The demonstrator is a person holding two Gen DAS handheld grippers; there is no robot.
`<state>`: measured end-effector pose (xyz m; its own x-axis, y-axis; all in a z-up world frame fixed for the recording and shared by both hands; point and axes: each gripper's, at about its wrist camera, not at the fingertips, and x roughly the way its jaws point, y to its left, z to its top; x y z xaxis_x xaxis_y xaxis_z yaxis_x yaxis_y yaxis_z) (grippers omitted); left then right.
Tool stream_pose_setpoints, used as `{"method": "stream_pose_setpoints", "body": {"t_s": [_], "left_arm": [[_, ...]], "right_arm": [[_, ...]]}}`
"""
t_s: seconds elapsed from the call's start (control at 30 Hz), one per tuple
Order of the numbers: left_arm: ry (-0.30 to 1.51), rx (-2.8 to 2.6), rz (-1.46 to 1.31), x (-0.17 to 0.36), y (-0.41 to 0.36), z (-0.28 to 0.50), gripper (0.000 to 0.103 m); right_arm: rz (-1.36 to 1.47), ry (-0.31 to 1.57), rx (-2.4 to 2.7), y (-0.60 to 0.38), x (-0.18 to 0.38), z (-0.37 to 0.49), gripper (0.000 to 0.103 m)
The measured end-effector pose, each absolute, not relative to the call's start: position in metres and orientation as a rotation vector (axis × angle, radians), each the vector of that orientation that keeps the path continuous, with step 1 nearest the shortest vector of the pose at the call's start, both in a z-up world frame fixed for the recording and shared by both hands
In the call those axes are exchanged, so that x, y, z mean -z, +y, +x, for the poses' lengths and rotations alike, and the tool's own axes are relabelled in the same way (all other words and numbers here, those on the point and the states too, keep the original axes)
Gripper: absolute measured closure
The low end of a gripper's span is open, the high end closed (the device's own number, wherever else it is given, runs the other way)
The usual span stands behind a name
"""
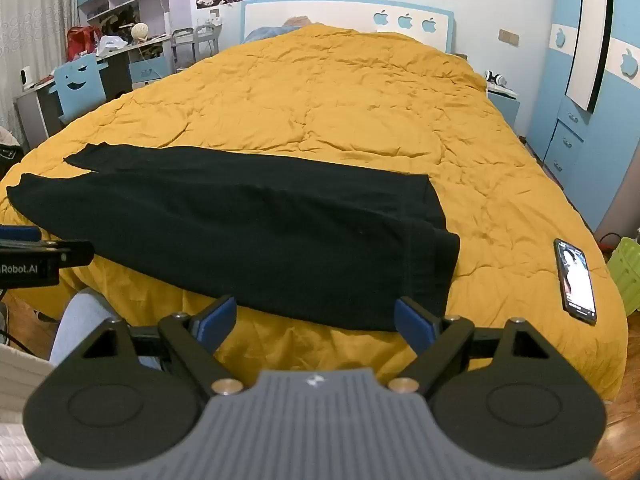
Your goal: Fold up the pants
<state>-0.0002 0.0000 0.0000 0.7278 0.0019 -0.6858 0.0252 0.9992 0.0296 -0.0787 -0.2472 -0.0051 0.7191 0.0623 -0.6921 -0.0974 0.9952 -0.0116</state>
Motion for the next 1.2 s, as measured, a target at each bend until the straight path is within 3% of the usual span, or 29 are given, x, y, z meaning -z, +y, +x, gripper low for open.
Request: {"method": "stream_pose_setpoints", "body": {"t_s": [1.2], "left_arm": [[0.748,0.018,0.045,-0.0029,0.0024,0.0003,0.008]], "right_arm": [[-0.044,0.767,-0.090,-0.2474,0.0049,-0.0785,0.021]]}}
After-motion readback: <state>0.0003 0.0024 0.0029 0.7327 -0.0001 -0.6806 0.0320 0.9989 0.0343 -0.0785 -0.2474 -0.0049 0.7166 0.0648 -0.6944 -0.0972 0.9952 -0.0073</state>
